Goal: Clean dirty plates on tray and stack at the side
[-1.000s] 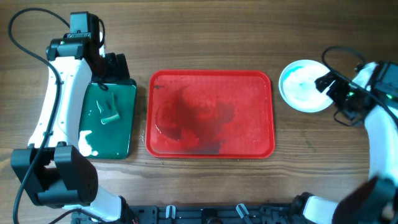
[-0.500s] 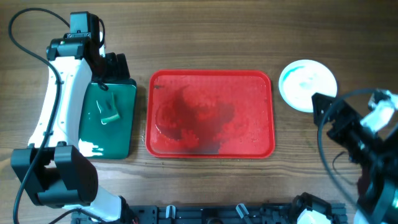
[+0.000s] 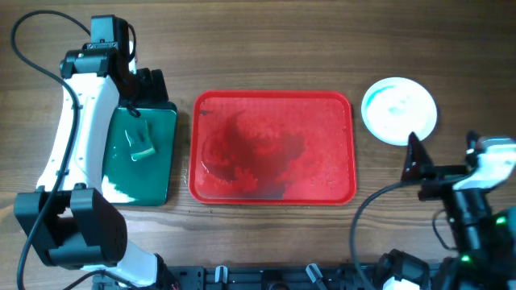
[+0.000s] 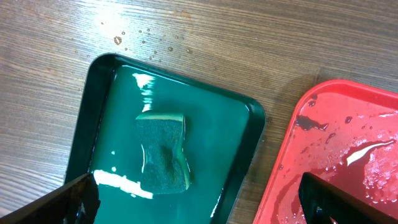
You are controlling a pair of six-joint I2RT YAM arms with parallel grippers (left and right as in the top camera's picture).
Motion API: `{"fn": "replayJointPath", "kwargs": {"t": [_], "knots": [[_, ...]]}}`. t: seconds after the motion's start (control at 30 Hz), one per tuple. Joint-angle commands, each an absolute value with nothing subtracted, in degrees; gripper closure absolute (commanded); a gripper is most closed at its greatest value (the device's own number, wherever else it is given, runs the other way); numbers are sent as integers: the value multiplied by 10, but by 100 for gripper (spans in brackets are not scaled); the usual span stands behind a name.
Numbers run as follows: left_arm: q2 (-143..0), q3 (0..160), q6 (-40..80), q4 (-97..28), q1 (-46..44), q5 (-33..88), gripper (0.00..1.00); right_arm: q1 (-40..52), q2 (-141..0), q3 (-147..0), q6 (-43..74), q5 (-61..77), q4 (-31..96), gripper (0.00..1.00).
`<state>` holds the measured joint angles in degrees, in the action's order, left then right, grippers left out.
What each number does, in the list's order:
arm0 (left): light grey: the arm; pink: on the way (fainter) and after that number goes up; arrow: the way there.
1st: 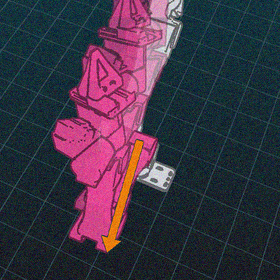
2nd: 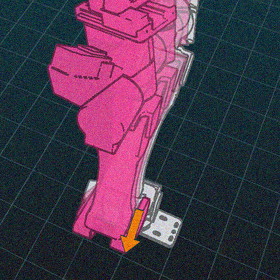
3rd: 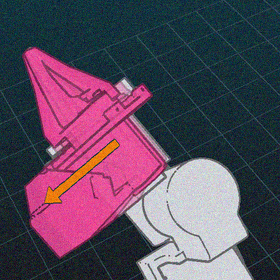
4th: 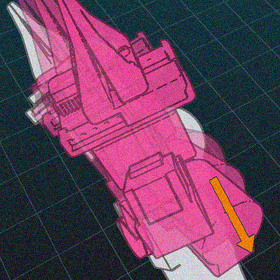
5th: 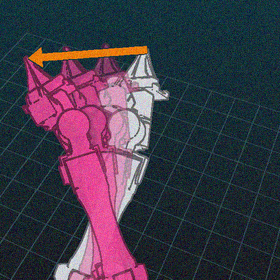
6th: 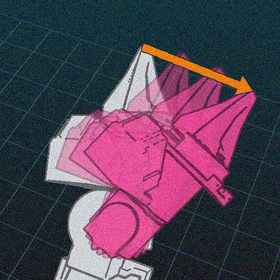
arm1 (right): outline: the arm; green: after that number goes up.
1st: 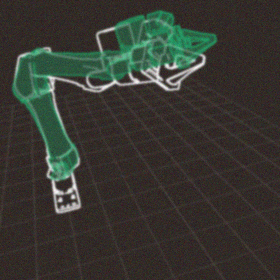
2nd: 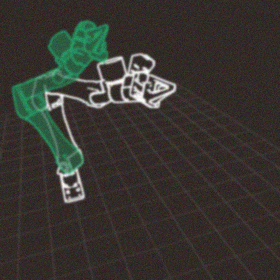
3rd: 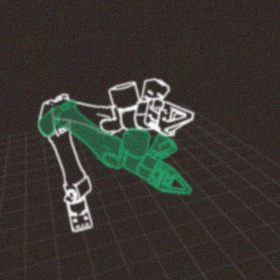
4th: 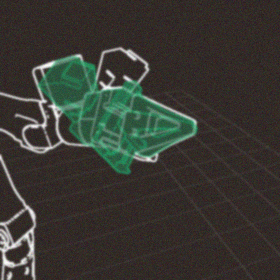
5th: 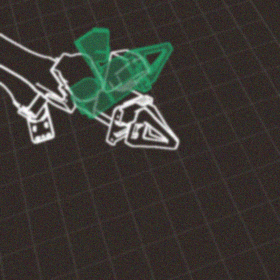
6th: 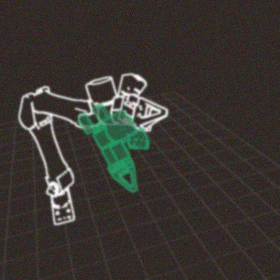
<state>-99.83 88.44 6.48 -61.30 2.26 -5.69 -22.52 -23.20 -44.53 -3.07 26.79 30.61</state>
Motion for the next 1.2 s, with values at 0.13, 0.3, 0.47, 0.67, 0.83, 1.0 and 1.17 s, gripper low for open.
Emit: {"fn": "replayJointPath", "kwargs": {"t": [0.13,0.3,0.47,0.67,0.83,1.0,1.17], "knots": [[-992,893,64,-613,21,-50,0,-131,-114,-196,-31,233,106,0],[-992,893,64,-613,21,-50,0,-82,-48,-88,21,143,36,0],[-992,893,64,-613,21,-50,0,-59,-2,-20,22,133,15,0],[-992,893,64,-613,21,-50,0,-58,-3,-3,32,137,-12,0],[-992,893,64,-612,21,-50,0,-58,-10,-3,31,137,-12,0],[-992,893,64,-613,21,-50,0,-58,-10,-3,32,137,-12,1],[-992,893,64,-612,21,-50,0,-58,-10,-3,32,137,-12,0]]}}
